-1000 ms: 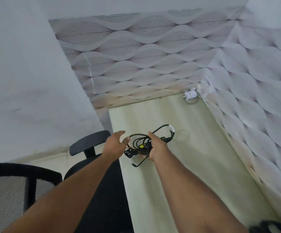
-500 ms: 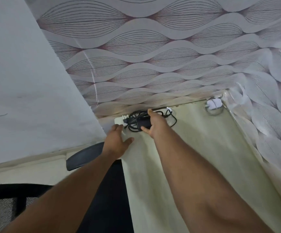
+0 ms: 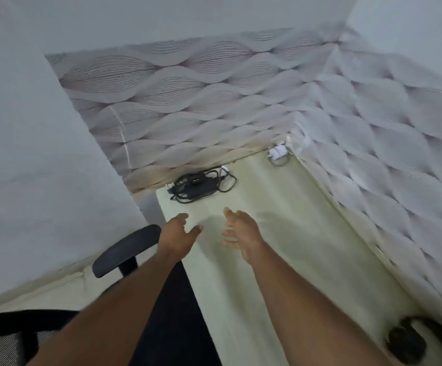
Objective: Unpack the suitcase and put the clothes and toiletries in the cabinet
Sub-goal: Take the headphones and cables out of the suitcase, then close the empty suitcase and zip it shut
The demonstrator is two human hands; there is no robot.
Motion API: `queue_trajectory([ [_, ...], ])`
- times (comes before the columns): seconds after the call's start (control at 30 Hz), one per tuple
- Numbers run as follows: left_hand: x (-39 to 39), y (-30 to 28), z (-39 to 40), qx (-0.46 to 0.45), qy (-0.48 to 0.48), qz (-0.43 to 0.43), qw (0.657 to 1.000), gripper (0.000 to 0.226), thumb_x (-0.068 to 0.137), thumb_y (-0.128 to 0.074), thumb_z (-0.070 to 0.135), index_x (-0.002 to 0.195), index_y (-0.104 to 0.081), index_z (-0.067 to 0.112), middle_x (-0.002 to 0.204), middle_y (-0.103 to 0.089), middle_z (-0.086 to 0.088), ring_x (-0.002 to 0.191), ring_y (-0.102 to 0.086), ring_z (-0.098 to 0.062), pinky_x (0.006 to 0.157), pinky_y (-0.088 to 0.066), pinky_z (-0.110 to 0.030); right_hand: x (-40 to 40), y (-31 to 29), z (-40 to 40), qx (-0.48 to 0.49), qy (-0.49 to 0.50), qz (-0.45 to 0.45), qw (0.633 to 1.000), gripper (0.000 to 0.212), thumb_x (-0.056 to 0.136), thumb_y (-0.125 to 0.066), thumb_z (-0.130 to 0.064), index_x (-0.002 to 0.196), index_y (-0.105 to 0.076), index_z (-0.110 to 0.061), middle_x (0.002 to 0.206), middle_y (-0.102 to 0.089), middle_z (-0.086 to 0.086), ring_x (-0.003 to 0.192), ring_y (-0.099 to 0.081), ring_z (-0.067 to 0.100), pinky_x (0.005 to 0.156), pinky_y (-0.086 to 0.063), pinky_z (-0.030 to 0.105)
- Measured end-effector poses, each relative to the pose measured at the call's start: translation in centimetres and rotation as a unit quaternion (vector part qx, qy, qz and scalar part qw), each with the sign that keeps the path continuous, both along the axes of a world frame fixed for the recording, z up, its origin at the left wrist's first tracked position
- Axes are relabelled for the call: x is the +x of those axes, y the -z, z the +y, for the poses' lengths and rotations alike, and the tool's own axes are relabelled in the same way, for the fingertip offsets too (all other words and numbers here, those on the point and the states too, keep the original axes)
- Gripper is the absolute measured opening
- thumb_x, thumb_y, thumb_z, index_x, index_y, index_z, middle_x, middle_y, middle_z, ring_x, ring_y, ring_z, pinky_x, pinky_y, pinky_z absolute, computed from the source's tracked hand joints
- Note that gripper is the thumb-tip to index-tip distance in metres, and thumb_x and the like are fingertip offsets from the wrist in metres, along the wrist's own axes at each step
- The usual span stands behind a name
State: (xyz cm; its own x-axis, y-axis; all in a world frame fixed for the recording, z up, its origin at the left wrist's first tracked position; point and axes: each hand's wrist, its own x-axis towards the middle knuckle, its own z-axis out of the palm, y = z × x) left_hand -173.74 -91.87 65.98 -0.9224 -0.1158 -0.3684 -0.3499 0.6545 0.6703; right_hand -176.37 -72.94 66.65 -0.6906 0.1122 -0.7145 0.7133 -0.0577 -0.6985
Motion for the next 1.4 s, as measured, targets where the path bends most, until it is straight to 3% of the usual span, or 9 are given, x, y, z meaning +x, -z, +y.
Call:
queue_trajectory([
  [0.33, 24.4, -8.2, 16.9, 0.124, 0.216, 0.05, 0.967, 0.044, 0.094, -0.07, 0.046, 0.127, -0.068, 0.015, 0.106, -0.072, 0.003, 0.094, -0.067, -0.007, 0.076, -0.044, -0.01, 32.9, -8.6, 14.2, 0.025, 0.136, 0.082, 0.987, 0.053, 0.091, -0.076, -0.045, 0.135, -0.061, -0.021, 0.116, -0.073, 0.007, 0.09, -0.077, 0.027, 0.068, -0.063, 0.038],
  [0.4, 31.5, -8.8, 20.5, 0.136, 0.264, 0.055, 0.953, 0.042, 0.094, -0.071, 0.044, 0.124, -0.07, 0.015, 0.102, -0.072, 0.004, 0.092, -0.067, -0.008, 0.079, -0.049, -0.015, 42.0, -9.3, 17.1, 0.033, 0.184, 0.093, 0.978, 0.047, 0.092, -0.075, -0.045, 0.131, -0.063, -0.021, 0.116, -0.074, 0.008, 0.091, -0.077, 0.028, 0.073, -0.064, 0.043],
  [0.5, 43.0, -8.8, 25.2, 0.159, 0.329, 0.028, 0.93, 0.048, 0.087, -0.071, 0.053, 0.118, -0.073, 0.018, 0.096, -0.074, 0.005, 0.09, -0.071, -0.014, 0.085, -0.061, -0.041, 56.6, -10.3, 20.3, 0.055, 0.261, 0.092, 0.959, 0.039, 0.093, -0.073, -0.044, 0.125, -0.065, -0.024, 0.114, -0.075, 0.006, 0.088, -0.077, 0.024, 0.074, -0.063, 0.041],
  [0.57, 51.2, -8.7, 28.4, 0.153, 0.393, 0.015, 0.906, 0.054, 0.082, -0.069, 0.058, 0.116, -0.074, 0.017, 0.095, -0.075, 0.002, 0.09, -0.072, -0.018, 0.086, -0.061, -0.045, 66.7, -10.7, 22.0, 0.069, 0.315, 0.094, 0.942, 0.024, 0.096, -0.07, -0.039, 0.115, -0.069, -0.025, 0.112, -0.075, 0.005, 0.087, -0.076, 0.023, 0.074, -0.061, 0.042],
  [0.8, 76.6, -8.5, 38.2, 0.155, 0.62, -0.038, 0.769, 0.066, 0.075, -0.061, 0.072, 0.115, -0.073, 0.021, 0.095, -0.076, 0.002, 0.089, -0.074, -0.017, 0.084, -0.062, -0.05, 97.0, -11.1, 24.1, 0.097, 0.526, 0.081, 0.841, 0.019, 0.098, -0.068, -0.038, 0.11, -0.071, -0.024, 0.114, -0.074, 0.012, 0.084, -0.074, 0.026, 0.07, -0.059, 0.041],
  [1.07, 99.7, -10.0, 47.1, 0.142, 0.774, -0.07, 0.613, 0.041, 0.088, -0.069, 0.048, 0.115, -0.073, 0.017, 0.095, -0.075, -0.002, 0.083, -0.074, -0.02, 0.068, -0.065, -0.045, 120.7, -9.4, 25.0, 0.098, 0.721, 0.046, 0.685, 0.019, 0.098, -0.068, -0.039, 0.111, -0.07, -0.025, 0.116, -0.072, 0.012, 0.079, -0.072, 0.022, 0.068, -0.058, 0.039],
  [1.17, 107.0, -8.2, 51.3, 0.128, 0.803, -0.098, 0.574, 0.034, 0.092, -0.072, 0.041, 0.116, -0.073, 0.016, 0.098, -0.075, -0.004, 0.085, -0.075, -0.022, 0.067, -0.065, -0.043, 127.2, -7.8, 26.9, 0.093, 0.762, 0.033, 0.64, 0.02, 0.099, -0.067, -0.037, 0.113, -0.069, -0.024, 0.109, -0.072, 0.007, 0.08, -0.07, 0.021, 0.069, -0.057, 0.039],
  [1.27, 113.4, -5.3, 56.5, 0.117, 0.82, -0.12, 0.547, 0.049, 0.08, -0.068, 0.058, 0.112, -0.074, 0.021, 0.094, -0.076, 0.001, 0.088, -0.075, -0.019, 0.076, -0.064, -0.047, 133.1, -4.8, 30.4, 0.097, 0.79, 0.01, 0.606, 0.012, 0.098, -0.066, -0.033, 0.107, -0.069, -0.026, 0.101, -0.072, 0.004, 0.077, -0.07, 0.02, 0.067, -0.056, 0.037],
  [1.4, 121.5, 0.1, 64.7, 0.098, 0.834, -0.159, 0.519, 0.055, 0.075, -0.065, 0.063, 0.111, -0.074, 0.022, 0.094, -0.076, 0.003, 0.09, -0.074, -0.017, 0.083, -0.062, -0.049, 139.8, -0.4, 37.4, 0.084, 0.81, -0.012, 0.581, 0.015, 0.1, -0.064, -0.035, 0.112, -0.068, -0.026, 0.1, -0.071, 0.001, 0.077, -0.071, 0.018, 0.069, -0.059, 0.039],
])
